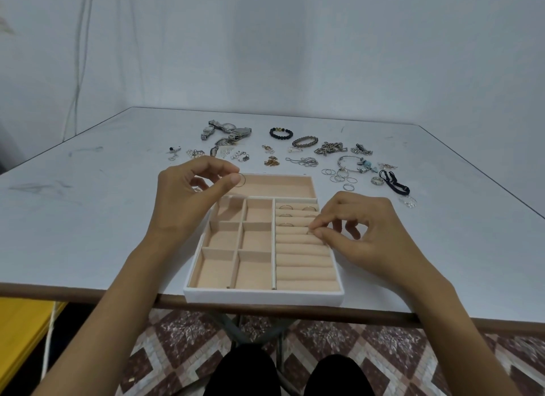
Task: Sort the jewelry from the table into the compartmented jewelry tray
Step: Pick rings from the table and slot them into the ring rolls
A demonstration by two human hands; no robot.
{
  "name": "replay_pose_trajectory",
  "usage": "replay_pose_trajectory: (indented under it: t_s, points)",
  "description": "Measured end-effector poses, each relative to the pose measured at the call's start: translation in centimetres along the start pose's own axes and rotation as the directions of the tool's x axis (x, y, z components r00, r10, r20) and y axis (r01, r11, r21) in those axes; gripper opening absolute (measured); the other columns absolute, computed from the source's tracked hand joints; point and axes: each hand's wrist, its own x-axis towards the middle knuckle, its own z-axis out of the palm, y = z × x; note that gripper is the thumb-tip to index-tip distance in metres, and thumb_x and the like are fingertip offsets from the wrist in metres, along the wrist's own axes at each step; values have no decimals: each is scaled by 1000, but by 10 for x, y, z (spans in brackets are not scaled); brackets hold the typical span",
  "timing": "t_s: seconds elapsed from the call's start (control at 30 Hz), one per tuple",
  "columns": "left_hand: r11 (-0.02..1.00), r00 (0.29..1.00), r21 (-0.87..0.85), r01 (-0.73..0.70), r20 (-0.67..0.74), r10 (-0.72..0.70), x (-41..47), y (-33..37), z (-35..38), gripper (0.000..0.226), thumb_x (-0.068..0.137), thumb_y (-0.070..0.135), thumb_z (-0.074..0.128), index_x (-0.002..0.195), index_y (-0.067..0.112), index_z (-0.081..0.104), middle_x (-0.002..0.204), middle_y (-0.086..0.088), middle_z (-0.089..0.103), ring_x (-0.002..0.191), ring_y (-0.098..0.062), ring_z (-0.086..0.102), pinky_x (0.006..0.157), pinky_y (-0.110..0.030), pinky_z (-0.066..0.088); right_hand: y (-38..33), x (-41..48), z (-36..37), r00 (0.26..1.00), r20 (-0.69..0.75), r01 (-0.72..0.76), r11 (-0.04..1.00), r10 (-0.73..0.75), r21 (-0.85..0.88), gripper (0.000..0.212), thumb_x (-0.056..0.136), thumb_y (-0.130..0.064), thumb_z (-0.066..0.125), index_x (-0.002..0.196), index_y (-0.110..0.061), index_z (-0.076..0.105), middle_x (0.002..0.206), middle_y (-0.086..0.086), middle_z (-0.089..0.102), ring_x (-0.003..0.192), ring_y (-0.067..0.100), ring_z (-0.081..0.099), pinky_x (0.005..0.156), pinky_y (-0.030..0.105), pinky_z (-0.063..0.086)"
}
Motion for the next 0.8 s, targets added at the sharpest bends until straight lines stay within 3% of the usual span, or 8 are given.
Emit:
replay_pose_trajectory:
  t_s: [0.3, 0.43, 0.53, 0.6, 0.7, 0.8]
  points:
    - [999, 999, -14, 34, 5, -34, 0, 1, 2, 7, 77, 14, 75, 81, 20, 73, 82, 2, 72, 77, -15, 60, 68, -19, 44, 0, 1, 1, 1000, -5, -28, 1000, 28, 5, 7, 74, -14, 72, 77, -18, 77, 76, -11, 66, 66, 17, 60, 50, 27, 43]
    - [998, 998, -28, 57, 25, -56, -4, 5, 2, 7, 77, 16, 76, 80, 23, 73, 81, 2, 72, 77, -12, 61, 70, -20, 45, -1, 1, -1, 990, -133, -45, 998, 38, -50, 15, 83, -27, 61, 88, -24, 75, 83, -15, 67, 74, 13, 61, 54, 31, 48]
    - [999, 987, 43, 27, 157, -34, -12, 15, 4, 6, 74, 24, 77, 78, 24, 73, 80, 3, 72, 78, -8, 63, 74, -17, 45, 9, 1, -5, 949, -266, -203, 972, 167, -117, 20, 90, -19, 56, 100, -29, 70, 96, -18, 65, 89, 7, 61, 73, 33, 53]
    - [997, 970, 78, 3, 243, -22, -17, 23, 8, 6, 75, 21, 78, 77, 23, 73, 81, 3, 72, 75, -1, 62, 71, -8, 42, 15, -3, -4, 922, -268, -326, 933, 280, -149, 25, 91, -14, 54, 107, -27, 69, 109, -15, 64, 104, 7, 58, 90, 37, 51]
    - [990, 943, 139, -39, 332, -10, -19, 32, 14, 4, 75, 24, 77, 76, 25, 73, 79, 6, 71, 77, -3, 62, 69, -3, 38, 18, -8, -2, 914, -151, -401, 893, 376, -205, 33, 92, -15, 51, 122, -23, 63, 129, -9, 57, 123, 10, 50, 105, 38, 41]
    - [975, 917, 210, -79, 398, -11, -20, 33, 19, 9, 71, 38, 74, 75, 30, 73, 78, 12, 71, 83, -7, 62, 81, -21, 46, 16, -10, -2, 902, -13, -413, 855, 431, -313, 39, 98, -22, 47, 136, -17, 53, 147, -2, 44, 136, 14, 38, 113, 33, 31]
